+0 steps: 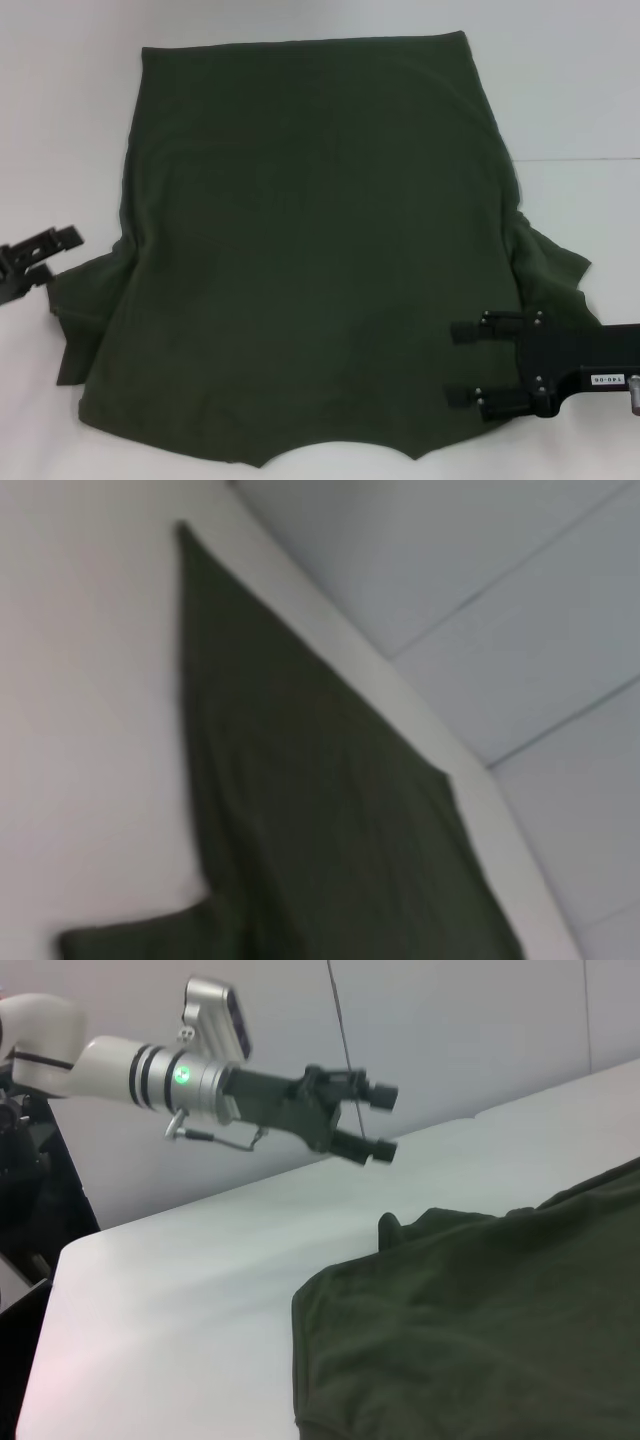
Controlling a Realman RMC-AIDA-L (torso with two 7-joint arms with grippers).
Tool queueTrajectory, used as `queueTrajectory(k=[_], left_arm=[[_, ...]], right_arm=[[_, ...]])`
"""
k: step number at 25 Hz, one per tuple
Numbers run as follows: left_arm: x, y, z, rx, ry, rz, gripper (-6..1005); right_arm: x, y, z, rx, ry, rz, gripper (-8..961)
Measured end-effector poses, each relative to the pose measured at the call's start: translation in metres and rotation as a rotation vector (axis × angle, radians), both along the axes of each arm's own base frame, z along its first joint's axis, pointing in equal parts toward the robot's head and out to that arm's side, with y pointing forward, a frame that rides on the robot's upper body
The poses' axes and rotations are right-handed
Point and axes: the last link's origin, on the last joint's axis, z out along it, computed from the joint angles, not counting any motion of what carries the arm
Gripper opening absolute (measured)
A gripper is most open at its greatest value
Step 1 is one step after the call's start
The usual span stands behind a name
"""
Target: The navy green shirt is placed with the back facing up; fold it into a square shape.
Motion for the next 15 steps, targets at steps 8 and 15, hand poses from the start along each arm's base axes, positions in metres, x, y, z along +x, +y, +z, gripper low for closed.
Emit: queueTrajectory(k=[8,15], left_arm=[[-0.019,-0.007,-0.007,-0.038,0.044,0.111,870],[-0.023,-0.001,-0.019,-0.061,0.081,0.136,861]], right_arm=[[-0.001,0.001,0.001,0.003,-0.001,0.004,884],[-0.001,0.001,0.001,0.004,-0.001,0.006,884]])
